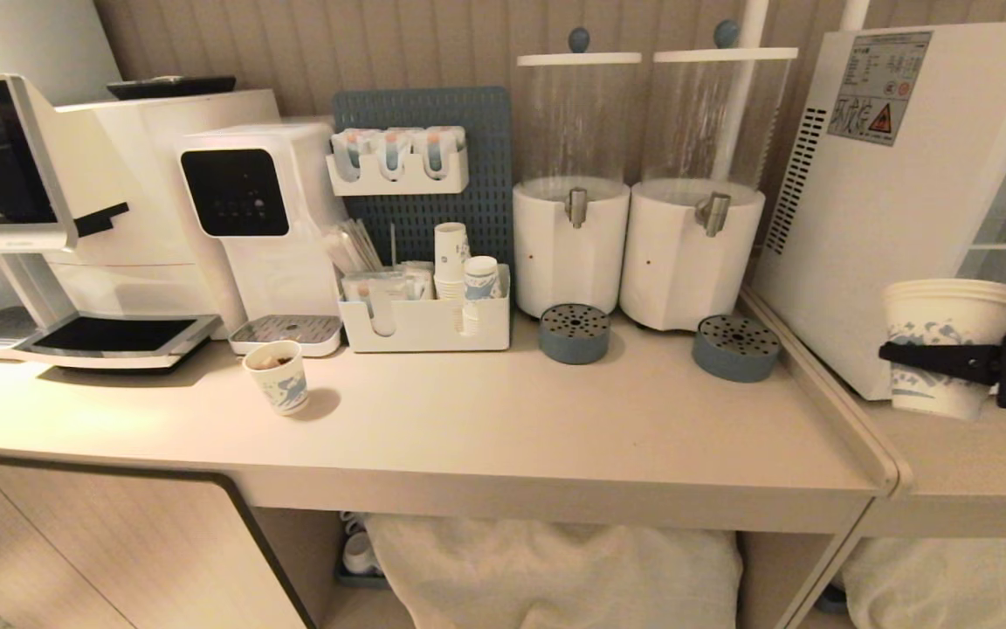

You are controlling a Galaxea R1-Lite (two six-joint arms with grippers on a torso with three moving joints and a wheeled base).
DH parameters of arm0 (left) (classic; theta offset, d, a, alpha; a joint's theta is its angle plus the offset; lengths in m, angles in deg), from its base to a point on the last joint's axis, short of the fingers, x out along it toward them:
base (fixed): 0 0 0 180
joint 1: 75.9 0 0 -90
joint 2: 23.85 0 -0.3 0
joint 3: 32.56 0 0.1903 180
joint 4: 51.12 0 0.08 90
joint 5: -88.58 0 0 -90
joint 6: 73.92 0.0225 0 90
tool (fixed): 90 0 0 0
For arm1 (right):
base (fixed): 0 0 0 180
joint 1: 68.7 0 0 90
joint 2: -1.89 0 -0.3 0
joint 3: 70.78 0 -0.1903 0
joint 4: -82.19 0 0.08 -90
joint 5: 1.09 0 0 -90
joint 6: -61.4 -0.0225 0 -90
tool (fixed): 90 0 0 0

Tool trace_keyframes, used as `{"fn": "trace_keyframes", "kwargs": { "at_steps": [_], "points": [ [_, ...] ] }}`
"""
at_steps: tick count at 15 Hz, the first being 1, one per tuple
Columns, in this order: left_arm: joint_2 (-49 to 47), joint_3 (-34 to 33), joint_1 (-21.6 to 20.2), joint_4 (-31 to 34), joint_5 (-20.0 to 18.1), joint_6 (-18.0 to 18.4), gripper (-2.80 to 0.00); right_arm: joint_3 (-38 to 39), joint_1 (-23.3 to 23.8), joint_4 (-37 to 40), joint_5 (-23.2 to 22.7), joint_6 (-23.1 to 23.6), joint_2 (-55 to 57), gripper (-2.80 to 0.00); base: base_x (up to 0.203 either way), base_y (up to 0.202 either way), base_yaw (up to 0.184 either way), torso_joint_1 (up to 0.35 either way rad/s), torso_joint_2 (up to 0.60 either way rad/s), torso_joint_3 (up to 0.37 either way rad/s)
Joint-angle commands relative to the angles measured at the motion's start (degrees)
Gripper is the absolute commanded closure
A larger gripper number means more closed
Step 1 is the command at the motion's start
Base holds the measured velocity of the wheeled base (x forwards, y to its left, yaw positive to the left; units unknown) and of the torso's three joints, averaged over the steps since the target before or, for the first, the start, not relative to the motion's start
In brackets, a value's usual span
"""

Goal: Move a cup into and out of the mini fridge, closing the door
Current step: Place the paper cup on the table

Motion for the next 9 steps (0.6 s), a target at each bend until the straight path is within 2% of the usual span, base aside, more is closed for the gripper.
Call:
{"fn": "trace_keyframes", "kwargs": {
  "at_steps": [1,3,4,6,8,9],
  "points": [
    [0.11,0.00,-0.07,-0.03,-0.01,-0.09,0.00,-0.96,0.35,-5.14,-0.53,5.38,16.28,0.00,0.000,0.000,0.000,0.000,0.00,0.000],
    [0.11,0.00,0.00,-0.03,0.08,-0.09,0.00,0.72,-3.06,-26.08,7.59,7.32,24.01,0.00,0.000,0.000,0.000,0.000,0.00,0.000],
    [0.11,0.00,-0.09,-0.03,0.08,-0.09,0.00,2.19,-5.70,-38.54,13.53,7.76,27.58,0.00,0.000,0.000,0.000,0.000,0.00,0.000],
    [0.11,0.00,-0.09,-0.03,0.08,-0.09,0.00,4.77,-13.47,-62.58,30.58,8.92,37.07,0.00,0.000,0.000,0.000,0.000,0.00,0.000],
    [0.11,0.00,0.00,-0.03,-0.01,-0.09,0.00,5.72,-21.44,-78.14,45.61,11.63,43.96,0.00,0.000,0.000,0.000,0.000,0.00,0.000],
    [0.11,0.00,-0.07,-0.03,0.06,-0.09,0.00,6.15,-24.28,-82.58,50.37,13.17,46.05,0.00,0.000,0.000,0.000,0.000,0.00,0.000]
  ]
}}
